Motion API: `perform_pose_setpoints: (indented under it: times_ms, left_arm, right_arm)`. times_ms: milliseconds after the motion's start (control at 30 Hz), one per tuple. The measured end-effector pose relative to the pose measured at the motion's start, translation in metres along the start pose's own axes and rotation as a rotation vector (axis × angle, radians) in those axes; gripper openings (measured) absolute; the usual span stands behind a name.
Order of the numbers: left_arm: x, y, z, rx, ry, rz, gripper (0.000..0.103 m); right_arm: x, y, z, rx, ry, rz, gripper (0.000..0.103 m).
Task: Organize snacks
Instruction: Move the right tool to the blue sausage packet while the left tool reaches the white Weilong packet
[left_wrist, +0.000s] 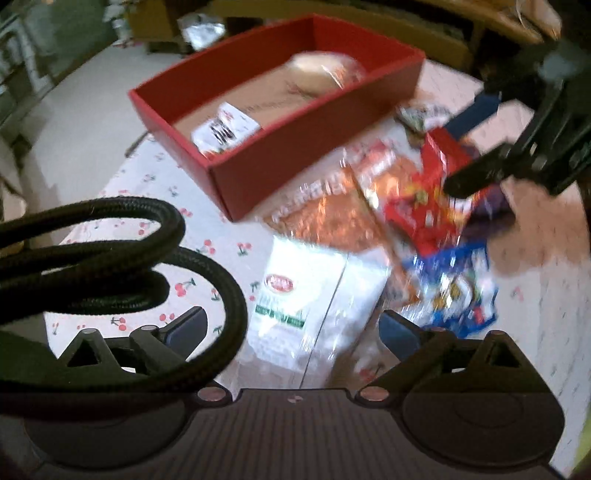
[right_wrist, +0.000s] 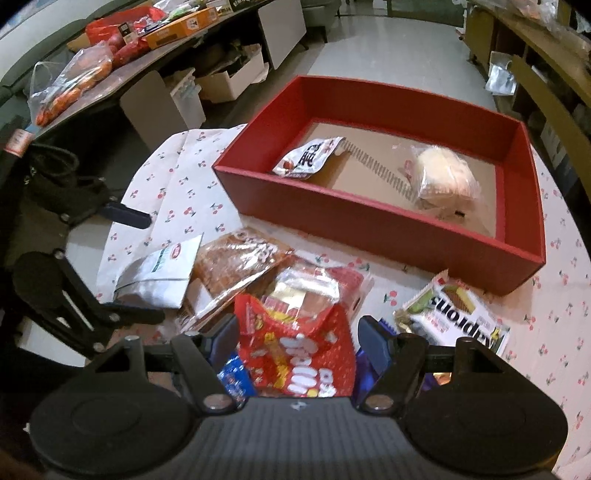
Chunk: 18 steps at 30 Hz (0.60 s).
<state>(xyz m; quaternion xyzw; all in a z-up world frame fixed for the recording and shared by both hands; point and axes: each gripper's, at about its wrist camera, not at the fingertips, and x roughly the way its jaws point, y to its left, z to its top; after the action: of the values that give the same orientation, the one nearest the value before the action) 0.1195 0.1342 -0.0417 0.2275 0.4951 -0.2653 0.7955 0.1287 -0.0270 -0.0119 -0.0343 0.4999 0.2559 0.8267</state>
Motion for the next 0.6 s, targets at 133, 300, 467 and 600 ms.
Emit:
perform_pose_setpoints:
  times_ms: [133,300,467,600]
  left_arm:
    - [0.020,0.005,-0.007,-0.019,0.046,0.004,0.099]
    - [0.017,0.004,-0.011,-0.126,0.025,-0.019,0.081]
    - [0.006,-0.018,-0.009,-0.143,0.059,0.038,0.062]
    - [0.001,-0.032,-0.007,-0.153,0.066,0.085,0.057]
  right_arm:
    - [-0.001,0.011,-0.008,-0.040,-0.001,-0.018,0.077]
    - [-0.016,0.027,-0.013,-0.121,-0.060,-0.049,0.077]
    - [-0.029,0.046,-0.028,-0.225,-0.083,-0.053,0.077]
    - [-0.034,0.056,-0.044,-0.281,-0.071,-0.009,0.077]
